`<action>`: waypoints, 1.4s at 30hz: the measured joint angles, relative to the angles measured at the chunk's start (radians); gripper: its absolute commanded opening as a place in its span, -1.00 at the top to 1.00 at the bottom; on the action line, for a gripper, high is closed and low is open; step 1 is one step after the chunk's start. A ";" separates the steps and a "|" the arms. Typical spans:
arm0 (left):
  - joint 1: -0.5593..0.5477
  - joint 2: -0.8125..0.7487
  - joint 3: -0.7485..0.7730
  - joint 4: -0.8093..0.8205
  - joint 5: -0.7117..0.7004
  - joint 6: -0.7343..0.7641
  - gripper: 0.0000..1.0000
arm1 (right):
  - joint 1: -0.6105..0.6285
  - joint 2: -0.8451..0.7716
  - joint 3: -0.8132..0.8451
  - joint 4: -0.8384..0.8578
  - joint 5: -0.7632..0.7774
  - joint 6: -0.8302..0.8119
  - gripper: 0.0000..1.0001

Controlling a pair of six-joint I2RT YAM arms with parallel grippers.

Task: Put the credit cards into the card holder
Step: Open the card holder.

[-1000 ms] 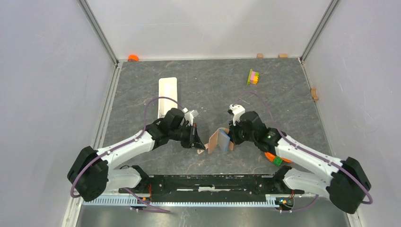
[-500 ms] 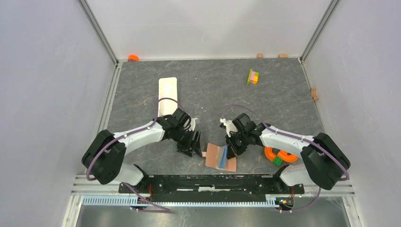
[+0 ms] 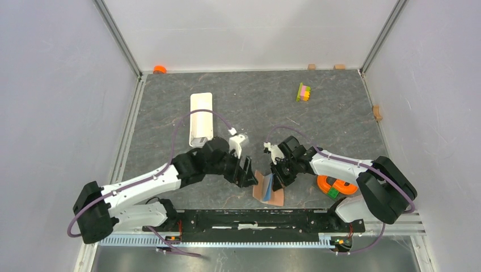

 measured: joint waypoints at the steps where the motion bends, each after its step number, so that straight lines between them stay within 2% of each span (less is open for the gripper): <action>1: -0.037 0.001 0.000 0.004 -0.028 -0.004 -0.67 | 0.000 0.000 0.000 0.000 0.000 0.000 1.00; 6: -0.201 0.001 0.001 0.077 -0.175 -0.035 -0.64 | 0.000 0.001 0.000 0.001 0.003 0.002 1.00; 12: -0.295 0.050 0.026 0.170 -0.279 -0.053 -0.48 | 0.000 0.001 0.000 0.001 0.005 0.008 1.00; 15: -0.308 0.106 0.031 0.228 -0.273 -0.068 -0.48 | 0.000 0.001 0.000 0.001 0.006 0.010 1.00; 18: -0.311 0.171 0.032 0.266 -0.261 -0.080 -0.31 | 0.000 0.001 0.000 0.001 0.007 0.010 1.00; 24: -0.310 0.294 0.062 0.232 -0.279 -0.088 -0.21 | 0.000 0.001 0.000 0.002 0.006 0.010 1.00; 42: -0.298 0.385 0.079 0.126 -0.354 -0.132 0.12 | 0.000 -0.001 -0.011 0.014 0.007 0.016 1.00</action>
